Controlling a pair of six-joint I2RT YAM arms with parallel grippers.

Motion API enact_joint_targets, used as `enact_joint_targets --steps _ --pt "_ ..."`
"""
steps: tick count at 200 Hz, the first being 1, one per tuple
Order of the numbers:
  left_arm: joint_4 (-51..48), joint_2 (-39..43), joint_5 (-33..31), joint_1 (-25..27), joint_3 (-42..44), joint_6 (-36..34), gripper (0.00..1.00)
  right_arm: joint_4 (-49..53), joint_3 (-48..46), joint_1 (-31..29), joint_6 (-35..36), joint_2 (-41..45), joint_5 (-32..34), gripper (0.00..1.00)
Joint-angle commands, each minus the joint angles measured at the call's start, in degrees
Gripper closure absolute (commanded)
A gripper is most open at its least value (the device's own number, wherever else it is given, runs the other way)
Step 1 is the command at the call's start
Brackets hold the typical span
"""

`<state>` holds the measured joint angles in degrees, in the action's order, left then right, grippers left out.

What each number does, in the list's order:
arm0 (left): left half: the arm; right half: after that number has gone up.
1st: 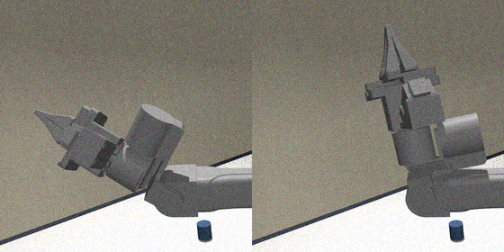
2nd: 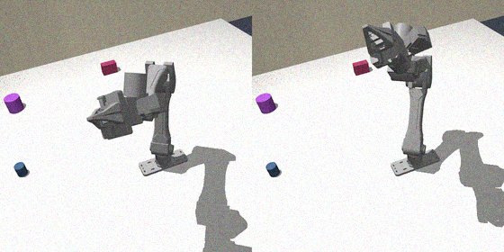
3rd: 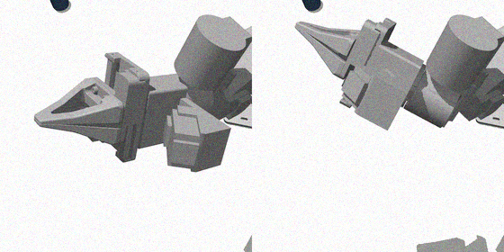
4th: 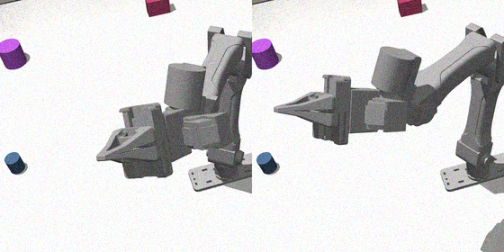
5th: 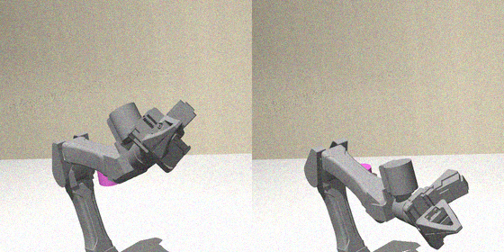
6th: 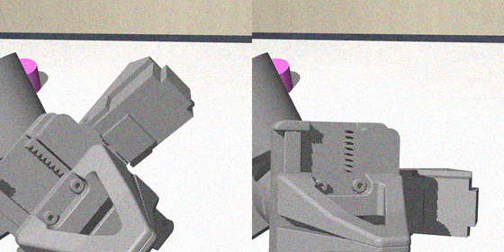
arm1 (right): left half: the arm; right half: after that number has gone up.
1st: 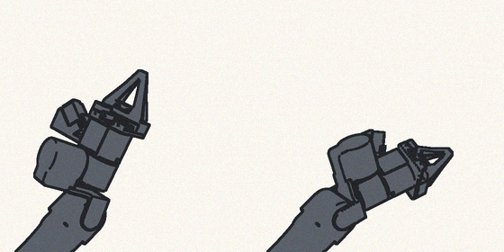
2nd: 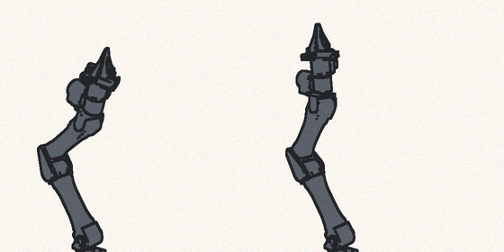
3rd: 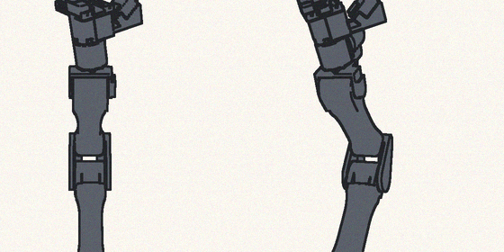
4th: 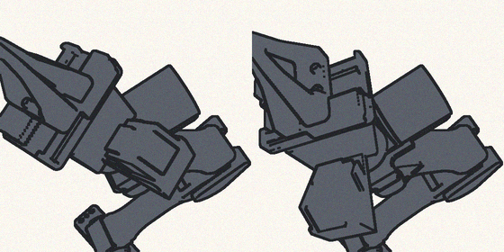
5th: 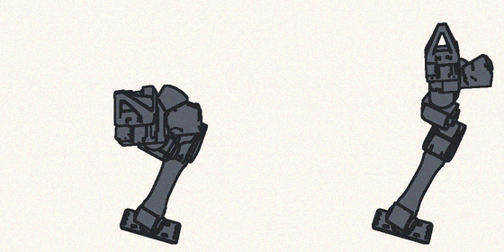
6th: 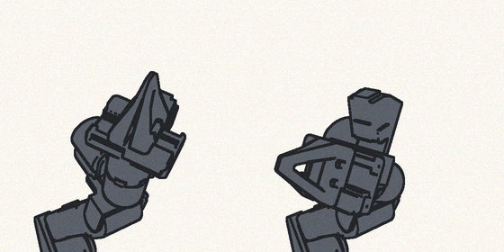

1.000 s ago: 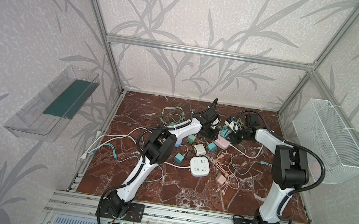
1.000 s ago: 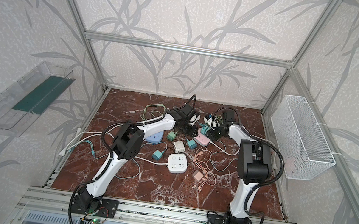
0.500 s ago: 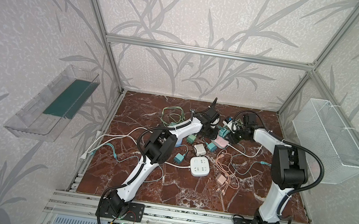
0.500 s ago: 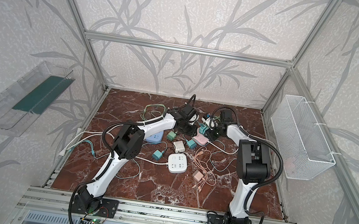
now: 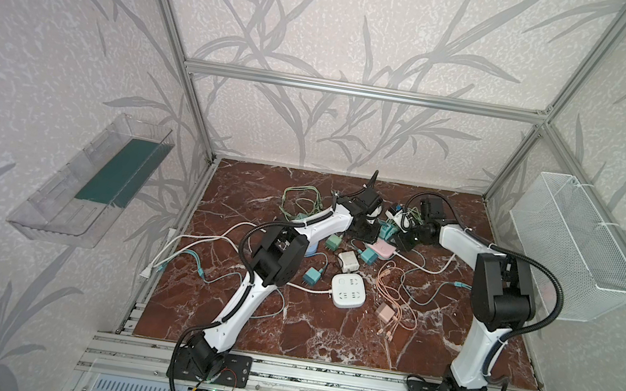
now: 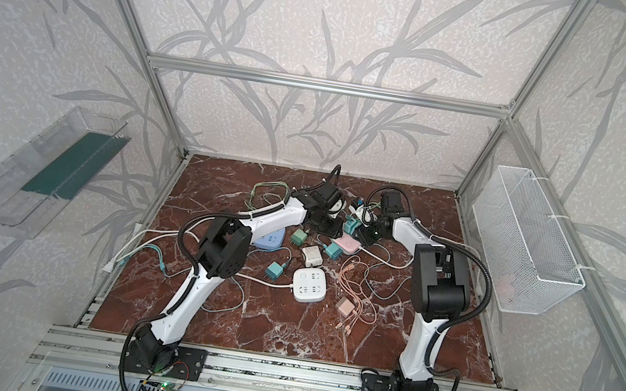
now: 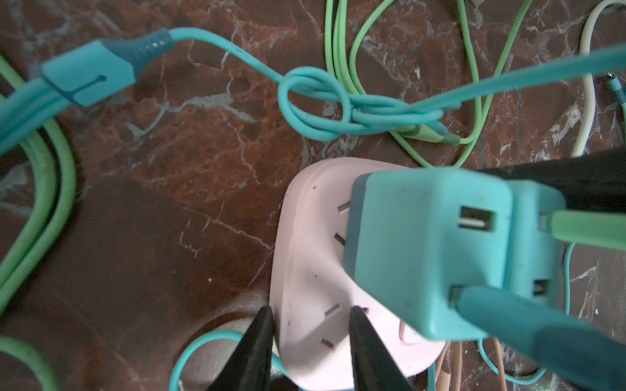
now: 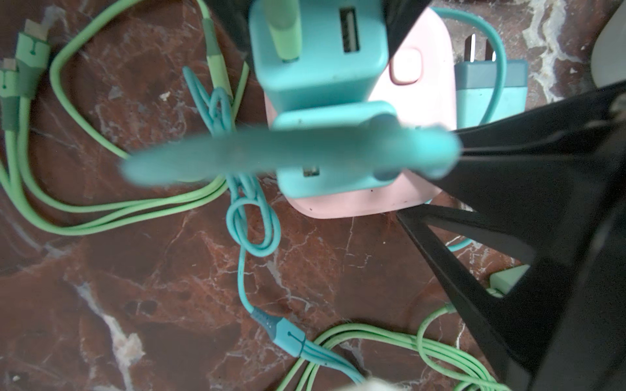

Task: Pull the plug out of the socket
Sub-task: 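Close the right gripper on a teal charger while the left holds the pink strip, then pull the gripped teal charger up out of the pink strip with the right gripper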

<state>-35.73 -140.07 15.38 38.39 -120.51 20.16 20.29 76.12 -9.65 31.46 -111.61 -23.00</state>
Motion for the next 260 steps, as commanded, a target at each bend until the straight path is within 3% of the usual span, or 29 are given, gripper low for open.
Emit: enact_joint_targets --steps 1,162,260 --pt "-5.2 -2.3 -2.2 -0.2 -1.0 0.1 0.62 -3.0 0.8 -0.4 -2.0 2.1 -1.1 0.66" --pt "-13.0 -6.4 -4.6 0.1 -6.1 1.0 0.63 -3.4 3.0 -0.5 -5.5 3.2 1.7 0.67" --pt "-14.8 -8.1 -4.8 0.5 -8.0 1.0 0.63 -1.0 4.1 -2.4 -3.2 2.4 7.9 0.67"
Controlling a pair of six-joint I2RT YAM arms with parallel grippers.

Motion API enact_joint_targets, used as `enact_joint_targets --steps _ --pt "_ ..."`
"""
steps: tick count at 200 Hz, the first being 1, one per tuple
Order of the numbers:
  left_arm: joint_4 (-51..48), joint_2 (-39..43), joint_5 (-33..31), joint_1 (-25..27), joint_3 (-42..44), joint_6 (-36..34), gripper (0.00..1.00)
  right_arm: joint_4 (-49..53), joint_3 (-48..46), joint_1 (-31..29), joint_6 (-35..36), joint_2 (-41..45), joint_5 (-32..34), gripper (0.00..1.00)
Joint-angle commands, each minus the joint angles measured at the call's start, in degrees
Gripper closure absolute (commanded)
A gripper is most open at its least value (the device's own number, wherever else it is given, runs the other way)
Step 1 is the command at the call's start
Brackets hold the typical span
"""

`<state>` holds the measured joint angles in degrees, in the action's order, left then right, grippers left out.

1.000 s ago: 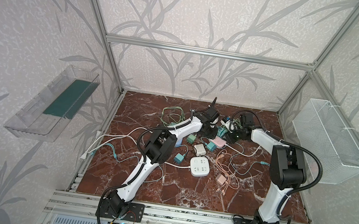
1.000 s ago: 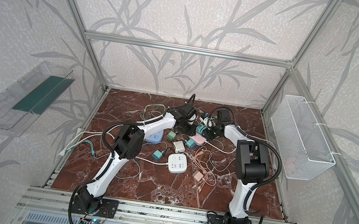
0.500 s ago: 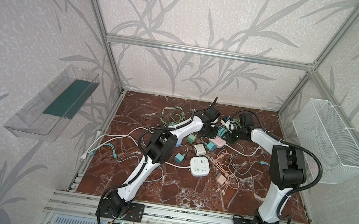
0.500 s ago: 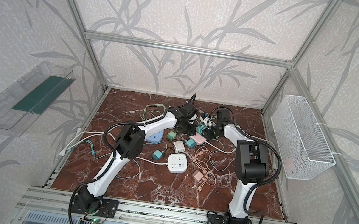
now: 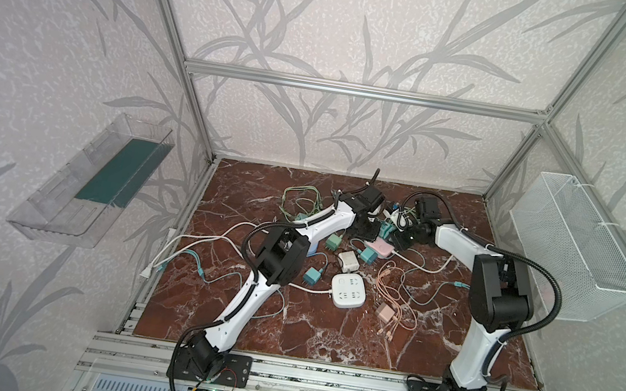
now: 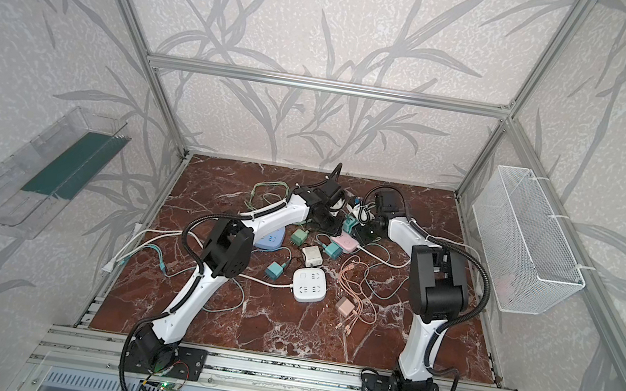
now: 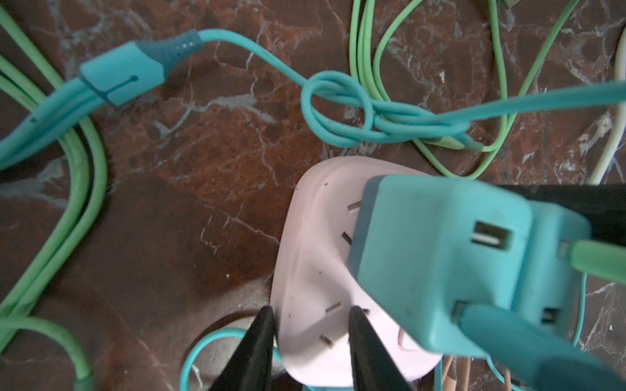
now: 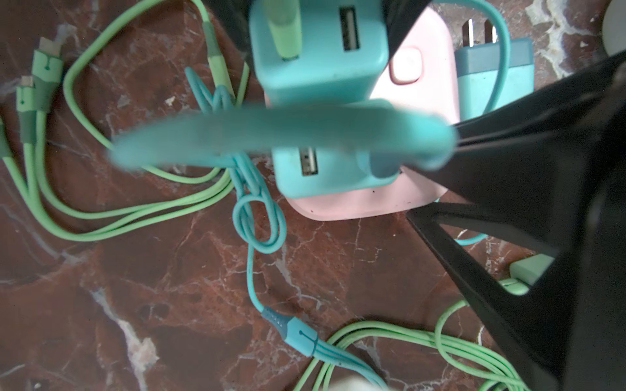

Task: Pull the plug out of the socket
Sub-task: 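Pull the gripped teal charger up out of the pink strip with the right gripper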

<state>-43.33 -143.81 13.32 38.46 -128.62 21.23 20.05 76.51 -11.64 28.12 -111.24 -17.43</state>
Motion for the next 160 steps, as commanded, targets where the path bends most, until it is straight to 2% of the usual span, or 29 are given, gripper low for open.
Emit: enact_joint_targets --steps 1,46,98,160 --pt "-7.1 -4.4 -2.8 0.5 0.1 -0.1 0.63 -0.6 3.9 -0.4 0.1 2.0 2.3 0.67" --pt "-7.6 -4.6 -3.5 0.9 -0.1 -0.5 0.63 5.0 9.1 -0.5 0.0 -0.6 3.7 0.67" --pt "-7.2 -4.7 -3.2 0.9 -0.3 -0.1 0.63 7.0 9.6 -0.7 0.7 -1.7 5.5 0.67" --pt "-8.0 -5.6 -3.3 1.1 -1.2 0.0 0.63 7.9 11.2 -3.9 0.8 -3.7 12.3 0.67"
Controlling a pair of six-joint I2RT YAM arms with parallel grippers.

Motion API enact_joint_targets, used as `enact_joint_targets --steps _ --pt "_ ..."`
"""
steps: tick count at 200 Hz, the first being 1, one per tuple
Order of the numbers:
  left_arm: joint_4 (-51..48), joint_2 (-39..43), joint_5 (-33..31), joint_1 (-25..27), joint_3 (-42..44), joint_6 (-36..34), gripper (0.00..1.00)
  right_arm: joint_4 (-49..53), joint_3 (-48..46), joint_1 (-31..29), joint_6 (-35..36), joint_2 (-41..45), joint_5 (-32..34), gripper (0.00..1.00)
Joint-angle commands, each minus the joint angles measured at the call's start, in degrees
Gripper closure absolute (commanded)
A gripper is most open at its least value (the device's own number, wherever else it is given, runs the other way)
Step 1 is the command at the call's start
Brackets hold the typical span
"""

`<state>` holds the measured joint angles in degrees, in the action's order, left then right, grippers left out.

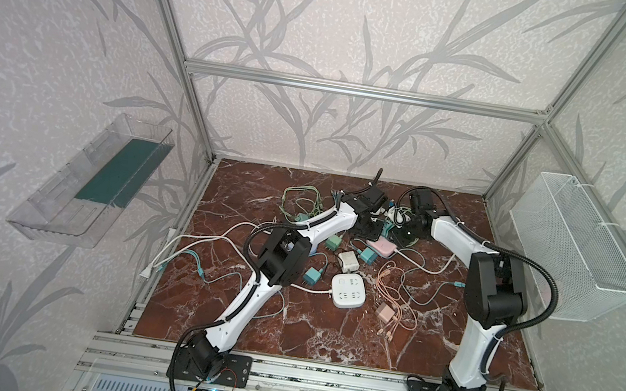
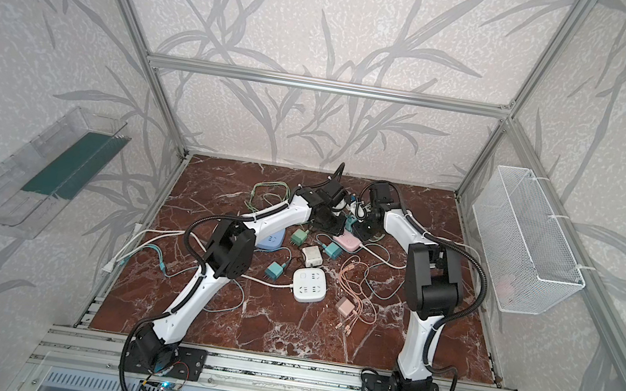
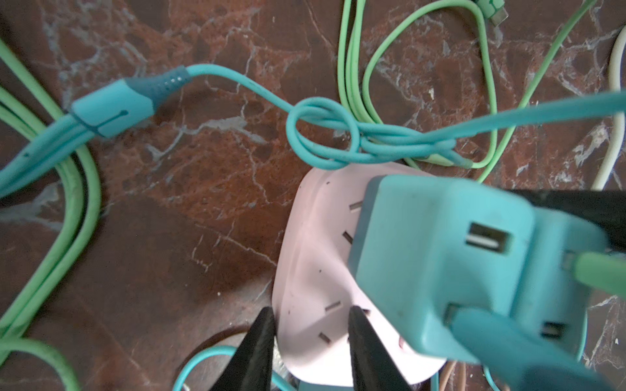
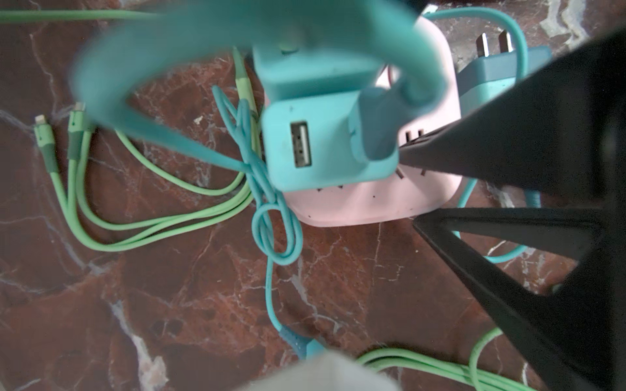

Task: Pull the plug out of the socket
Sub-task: 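Pull the gripped teal charger up out of the pink strip with the right gripper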

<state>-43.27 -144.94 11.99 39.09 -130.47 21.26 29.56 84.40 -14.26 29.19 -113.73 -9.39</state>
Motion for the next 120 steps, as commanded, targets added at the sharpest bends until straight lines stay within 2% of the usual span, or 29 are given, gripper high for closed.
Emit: enact_joint_targets --steps 1,18,32,81,120 --pt "-8.1 -4.4 -2.0 0.4 0.7 0.0 0.63 -1.6 3.3 -1.4 -0.2 -1.2 4.5 0.67" --pt "-8.1 -4.7 -1.9 0.4 0.5 0.2 0.63 -1.3 3.9 -2.7 0.2 -1.6 9.8 0.67" --pt "-8.1 -5.1 -1.6 0.4 0.2 0.5 0.63 -1.5 3.8 -3.1 0.0 -1.5 11.3 0.67" --pt "-8.1 -5.9 -0.9 0.4 -0.3 1.4 0.63 -6.0 -0.4 -3.3 -2.4 0.4 8.9 0.67" --pt "-8.1 -6.1 -0.9 0.4 -0.3 1.6 0.63 -4.2 0.2 -3.3 -2.5 -0.2 8.7 0.67"
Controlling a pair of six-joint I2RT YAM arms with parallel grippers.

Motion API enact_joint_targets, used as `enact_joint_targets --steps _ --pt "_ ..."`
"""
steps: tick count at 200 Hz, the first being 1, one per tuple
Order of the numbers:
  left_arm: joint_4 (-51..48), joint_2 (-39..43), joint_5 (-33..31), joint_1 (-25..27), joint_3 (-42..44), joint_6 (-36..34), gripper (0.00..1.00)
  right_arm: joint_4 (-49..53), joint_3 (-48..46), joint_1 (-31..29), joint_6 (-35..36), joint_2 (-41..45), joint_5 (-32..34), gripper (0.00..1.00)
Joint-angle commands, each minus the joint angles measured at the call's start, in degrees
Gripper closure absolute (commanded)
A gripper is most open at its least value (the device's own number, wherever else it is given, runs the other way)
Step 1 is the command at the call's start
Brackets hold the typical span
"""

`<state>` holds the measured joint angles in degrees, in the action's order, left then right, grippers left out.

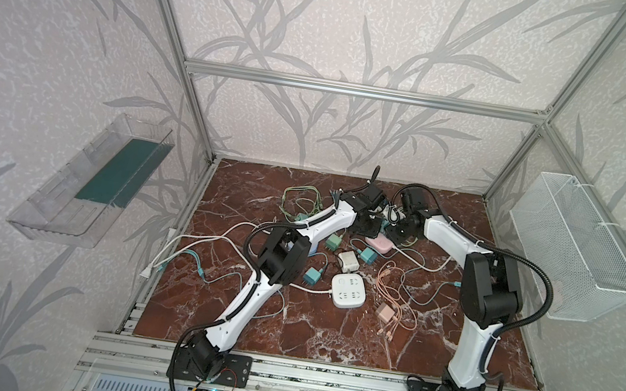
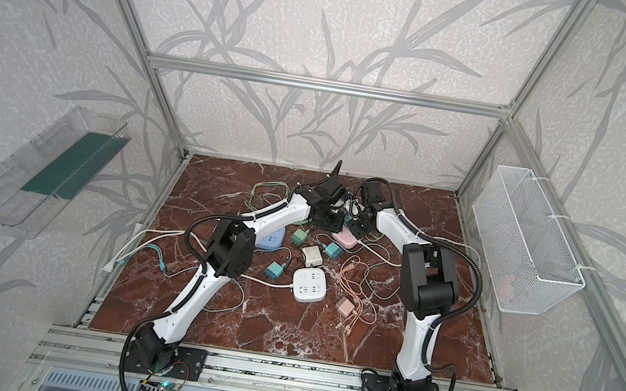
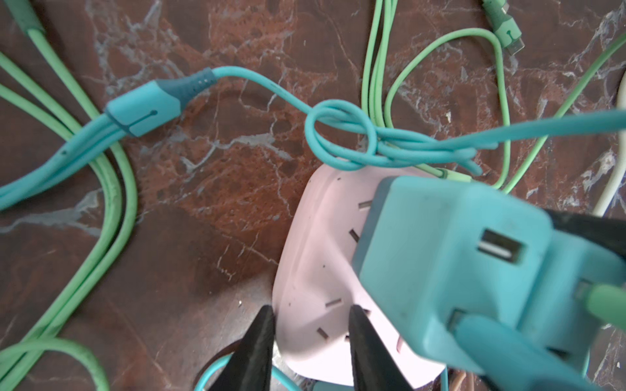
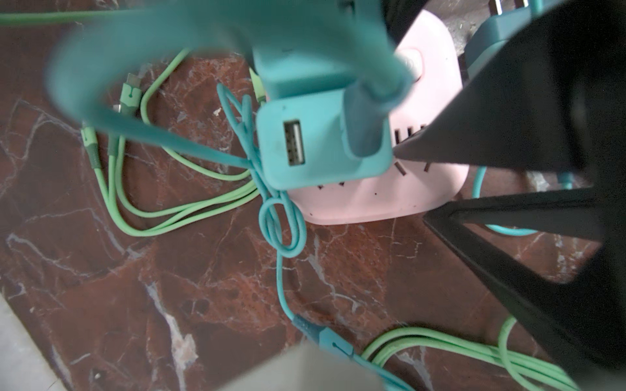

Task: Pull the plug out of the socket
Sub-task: 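Pull the gripped teal charger up out of the pink strip with the right gripper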

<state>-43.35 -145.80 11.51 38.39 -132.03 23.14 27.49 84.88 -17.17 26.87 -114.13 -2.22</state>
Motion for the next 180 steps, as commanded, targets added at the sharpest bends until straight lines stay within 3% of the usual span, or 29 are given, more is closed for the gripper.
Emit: enact_joint_targets --steps 1,117,180 --pt "-8.0 -5.3 -0.4 1.1 1.2 -0.3 0.63 -2.1 -0.2 -0.4 -0.2 0.3 1.5 0.67" --pt "-9.2 -5.8 -2.1 1.4 1.1 -1.0 0.63 2.2 4.6 3.4 -6.5 -0.1 -6.6 0.67" --pt "-9.9 -6.1 -2.4 1.7 1.0 -1.1 0.63 2.5 4.2 4.0 -7.0 -0.4 -6.6 0.68"
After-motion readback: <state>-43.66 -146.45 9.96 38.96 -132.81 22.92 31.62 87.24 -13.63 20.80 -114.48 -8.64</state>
